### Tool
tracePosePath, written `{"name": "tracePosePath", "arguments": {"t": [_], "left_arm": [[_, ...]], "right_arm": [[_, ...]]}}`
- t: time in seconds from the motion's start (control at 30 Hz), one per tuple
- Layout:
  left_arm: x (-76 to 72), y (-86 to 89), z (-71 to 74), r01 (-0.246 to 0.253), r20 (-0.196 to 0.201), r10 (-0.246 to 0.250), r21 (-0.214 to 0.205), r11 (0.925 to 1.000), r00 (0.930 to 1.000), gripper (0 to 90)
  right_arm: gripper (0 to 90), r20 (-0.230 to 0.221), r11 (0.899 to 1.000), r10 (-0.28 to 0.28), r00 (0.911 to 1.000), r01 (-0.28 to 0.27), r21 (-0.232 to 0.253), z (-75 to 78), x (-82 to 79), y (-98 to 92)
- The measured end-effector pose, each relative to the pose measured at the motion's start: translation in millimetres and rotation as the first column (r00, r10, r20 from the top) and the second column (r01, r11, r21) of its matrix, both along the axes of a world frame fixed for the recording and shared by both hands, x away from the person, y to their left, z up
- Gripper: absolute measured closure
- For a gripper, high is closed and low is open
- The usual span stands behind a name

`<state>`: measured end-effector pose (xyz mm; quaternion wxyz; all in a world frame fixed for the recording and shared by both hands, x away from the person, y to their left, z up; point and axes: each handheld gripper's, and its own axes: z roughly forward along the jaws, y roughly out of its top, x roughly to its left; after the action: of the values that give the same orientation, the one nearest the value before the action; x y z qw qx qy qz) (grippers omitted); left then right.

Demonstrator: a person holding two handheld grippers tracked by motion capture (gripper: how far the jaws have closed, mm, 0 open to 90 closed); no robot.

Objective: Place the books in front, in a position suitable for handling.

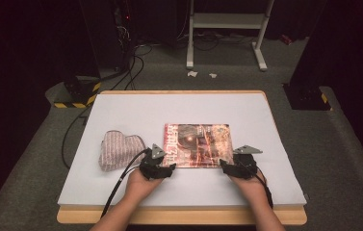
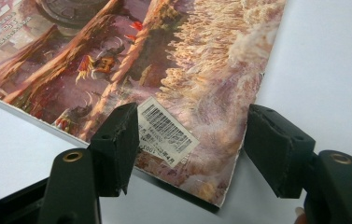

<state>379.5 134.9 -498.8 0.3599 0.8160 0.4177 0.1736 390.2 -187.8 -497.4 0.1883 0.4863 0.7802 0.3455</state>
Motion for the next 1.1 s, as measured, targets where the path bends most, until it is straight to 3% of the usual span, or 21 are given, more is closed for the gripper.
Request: {"name": "tracePosePath", "arguments": {"t": [0.2, 0.4, 0.53, 0.67, 0.8, 0.9, 0.97, 1.1], "left_arm": [[-17.4, 15.2, -2.2, -0.006, 0.024, 0.006, -0.012, 0.9999, 0.9997, 36.0], [-20.8, 20.2, -2.7, 0.004, 0.033, -0.004, -0.015, 0.9999, 0.9994, 39.1], [-26.3, 28.6, 1.4, -0.003, 0.032, 0.005, -0.044, 0.9990, 0.9995, 41.0], [-36.1, 31.2, 9.9, 0.010, 0.055, -0.005, -0.074, 0.9972, 0.9985, 47.6], [-43.2, 19.6, 11.6, 0.048, 0.059, -0.045, -0.047, 0.9977, 0.9972, 55.2], [-47.5, 9.2, 7.9, 0.074, 0.059, -0.074, -0.003, 0.9973, 0.9955, 57.7], [-48.5, 4.1, 4.5, 0.095, 0.034, -0.095, 0.015, 0.9954, 0.9949, 59.6], [-47.1, 2.0, 1.0, 0.082, 0.024, -0.083, 0.028, 0.9962, 0.9962, 60.2]], "right_arm": [[36.1, 0.006, 1.000, 0.016, 0.9999, -0.016, 0.007, -1.1, -15.8, 10.3], [36.5, 0.003, 0.999, 0.017, 0.9999, -0.017, 0.038, -3.0, -21.2, 9.3], [37.9, 0.015, 0.999, 0.020, 0.9997, -0.021, 0.036, -0.1, -23.5, 6.0], [38.4, 0.033, 0.999, 0.015, 0.9993, -0.016, 0.030, 3.3, -25.9, 2.3], [39.0, 0.027, 1.000, 0.013, 0.9995, -0.014, 0.023, 1.8, -26.4, -0.1], [39.1, 0.021, 1.000, 0.015, 0.9997, -0.015, 0.018, 0.7, -26.2, -0.2], [39.2, 0.015, 1.000, 0.017, 0.9997, -0.017, 0.018, -0.3, -25.8, 0.3], [39.3, 0.006, 0.999, 0.026, 0.9996, -0.026, 0.024, -0.8, -25.2, 1.5]]}}
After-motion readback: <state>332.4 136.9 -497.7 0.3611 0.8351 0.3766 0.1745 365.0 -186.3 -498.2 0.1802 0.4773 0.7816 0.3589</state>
